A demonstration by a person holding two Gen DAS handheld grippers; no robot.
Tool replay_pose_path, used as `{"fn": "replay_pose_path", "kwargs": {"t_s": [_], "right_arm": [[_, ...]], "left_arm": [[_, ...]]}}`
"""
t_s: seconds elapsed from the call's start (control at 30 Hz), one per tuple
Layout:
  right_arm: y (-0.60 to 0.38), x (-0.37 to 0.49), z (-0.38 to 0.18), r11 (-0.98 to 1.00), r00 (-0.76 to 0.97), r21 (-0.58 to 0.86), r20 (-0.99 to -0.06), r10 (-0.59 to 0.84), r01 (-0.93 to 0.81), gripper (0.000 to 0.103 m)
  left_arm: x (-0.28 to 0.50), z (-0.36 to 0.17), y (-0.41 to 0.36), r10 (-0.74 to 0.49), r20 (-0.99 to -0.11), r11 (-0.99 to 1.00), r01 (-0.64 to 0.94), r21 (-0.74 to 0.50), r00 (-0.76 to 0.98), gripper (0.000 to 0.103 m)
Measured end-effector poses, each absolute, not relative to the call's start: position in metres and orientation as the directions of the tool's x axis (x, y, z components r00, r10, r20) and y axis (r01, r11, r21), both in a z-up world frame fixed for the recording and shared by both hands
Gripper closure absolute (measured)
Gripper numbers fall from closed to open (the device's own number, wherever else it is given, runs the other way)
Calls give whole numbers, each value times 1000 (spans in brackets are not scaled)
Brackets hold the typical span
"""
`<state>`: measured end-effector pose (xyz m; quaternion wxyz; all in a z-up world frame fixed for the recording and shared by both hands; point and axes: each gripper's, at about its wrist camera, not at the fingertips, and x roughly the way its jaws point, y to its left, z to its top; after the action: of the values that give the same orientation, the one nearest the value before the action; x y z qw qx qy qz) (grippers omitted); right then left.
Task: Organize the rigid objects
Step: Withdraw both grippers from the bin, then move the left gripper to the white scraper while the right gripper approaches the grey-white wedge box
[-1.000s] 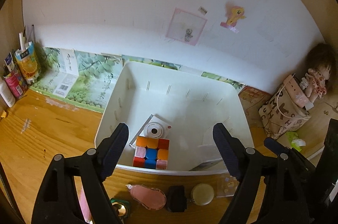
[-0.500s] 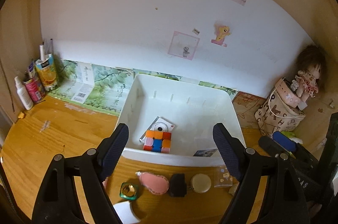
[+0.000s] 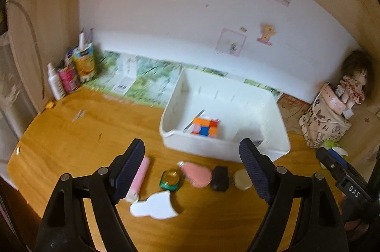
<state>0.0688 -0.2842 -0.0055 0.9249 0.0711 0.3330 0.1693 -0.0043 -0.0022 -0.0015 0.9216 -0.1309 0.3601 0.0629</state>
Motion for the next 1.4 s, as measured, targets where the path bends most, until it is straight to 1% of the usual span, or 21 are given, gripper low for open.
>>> {"fn": "replay_pose_path", "kwargs": {"t_s": [0.23, 0.5, 0.63, 0.73, 0.83, 0.97, 1.23, 1.33, 1.4], "right_arm": [[-296, 50, -29, 939, 682, 262, -646, 343, -224, 23], [-309, 38, -62, 953, 632, 258, -715, 299, -159, 23], [-316, 35, -81, 962, 603, 247, -752, 267, -117, 23], [-321, 33, -93, 968, 581, 236, -778, 241, -86, 23], [-328, 32, -105, 972, 558, 231, -801, 217, -46, 23], [-338, 33, -117, 969, 533, 246, -821, 203, 10, 23], [-347, 40, -137, 952, 488, 284, -851, 197, 111, 23], [-346, 45, -141, 948, 476, 290, -857, 197, 128, 23], [-343, 49, -144, 947, 467, 293, -861, 202, 130, 23]], "left_arm": [[-32, -25, 9, 79, -735, 945, -286, -160, 674, 19], [-57, -57, 27, 138, -813, 917, -383, -110, 565, 19], [-66, -75, 36, 155, -850, 905, -417, -81, 503, 19], [-74, -89, 45, 142, -879, 893, -442, -85, 456, 19], [-75, -99, 51, 146, -899, 890, -451, -62, 413, 19], [-70, -109, 53, 99, -920, 891, -446, -88, 379, 19], [-46, -131, 51, -35, -954, 878, -447, -171, 297, 18], [-37, -139, 52, -97, -959, 862, -459, -215, 267, 13], [-31, -146, 52, -140, -958, 849, -469, -246, 249, 12]]}}
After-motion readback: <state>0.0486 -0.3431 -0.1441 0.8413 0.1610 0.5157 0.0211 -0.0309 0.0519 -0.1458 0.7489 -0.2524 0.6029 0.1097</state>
